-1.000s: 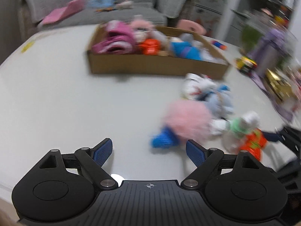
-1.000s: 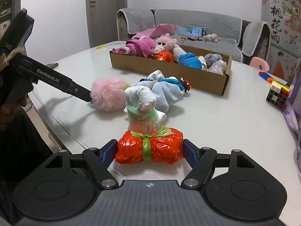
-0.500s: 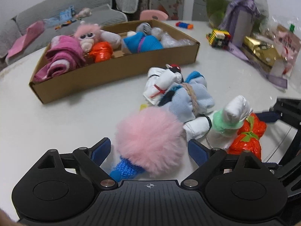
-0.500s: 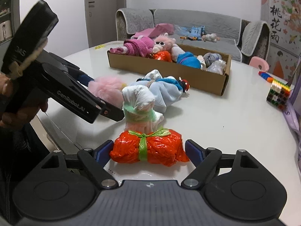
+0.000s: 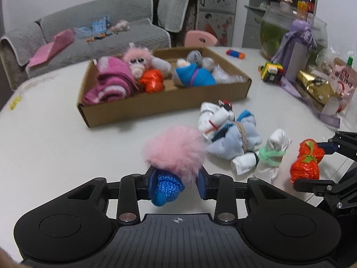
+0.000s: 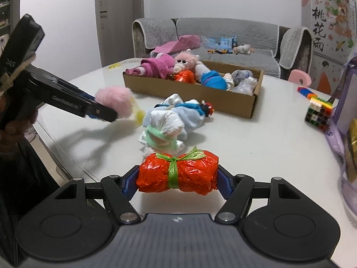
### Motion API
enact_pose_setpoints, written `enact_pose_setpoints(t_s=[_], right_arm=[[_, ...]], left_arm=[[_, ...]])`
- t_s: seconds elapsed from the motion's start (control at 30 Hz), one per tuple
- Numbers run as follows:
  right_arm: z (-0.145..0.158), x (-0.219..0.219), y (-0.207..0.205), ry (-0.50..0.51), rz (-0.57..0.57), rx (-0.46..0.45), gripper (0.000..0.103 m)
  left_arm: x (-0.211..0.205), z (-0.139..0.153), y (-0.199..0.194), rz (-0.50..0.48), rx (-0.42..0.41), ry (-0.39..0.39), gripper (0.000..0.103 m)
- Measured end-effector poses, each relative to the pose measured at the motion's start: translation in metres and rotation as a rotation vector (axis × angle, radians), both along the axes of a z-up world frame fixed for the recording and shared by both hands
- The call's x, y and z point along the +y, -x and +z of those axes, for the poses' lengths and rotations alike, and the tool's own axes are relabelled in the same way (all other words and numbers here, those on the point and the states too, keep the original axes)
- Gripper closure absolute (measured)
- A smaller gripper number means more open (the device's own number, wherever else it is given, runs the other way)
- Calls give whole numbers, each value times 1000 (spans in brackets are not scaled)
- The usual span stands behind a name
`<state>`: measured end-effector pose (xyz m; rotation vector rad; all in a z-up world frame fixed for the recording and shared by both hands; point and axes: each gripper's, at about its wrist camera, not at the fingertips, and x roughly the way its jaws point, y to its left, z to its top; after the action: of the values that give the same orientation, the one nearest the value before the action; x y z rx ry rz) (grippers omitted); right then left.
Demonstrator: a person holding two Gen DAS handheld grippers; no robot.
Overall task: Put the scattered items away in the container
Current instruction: 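Grasp the pink pompom by its blue knit cap with the left gripper, then carry the pompom and orange bundle into the box and open both grippers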
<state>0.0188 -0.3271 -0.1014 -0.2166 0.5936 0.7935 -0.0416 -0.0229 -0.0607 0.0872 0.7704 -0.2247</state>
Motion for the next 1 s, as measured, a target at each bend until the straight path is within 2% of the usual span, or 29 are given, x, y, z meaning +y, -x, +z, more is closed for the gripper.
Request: enact_pose_setpoints(t_s=[0.37, 0.63, 1.0], right_arm=[[29, -24, -16, -32, -57, -52, 38], [52, -22, -35, -42, -55, -106, 38], [101, 1, -92, -74, -1, -187, 38]], left_arm=[[11, 32, -1, 22, -67, 15, 62], [14, 58, -7, 22, -118, 2, 62], [5, 107, -56, 2, -172, 15, 62]])
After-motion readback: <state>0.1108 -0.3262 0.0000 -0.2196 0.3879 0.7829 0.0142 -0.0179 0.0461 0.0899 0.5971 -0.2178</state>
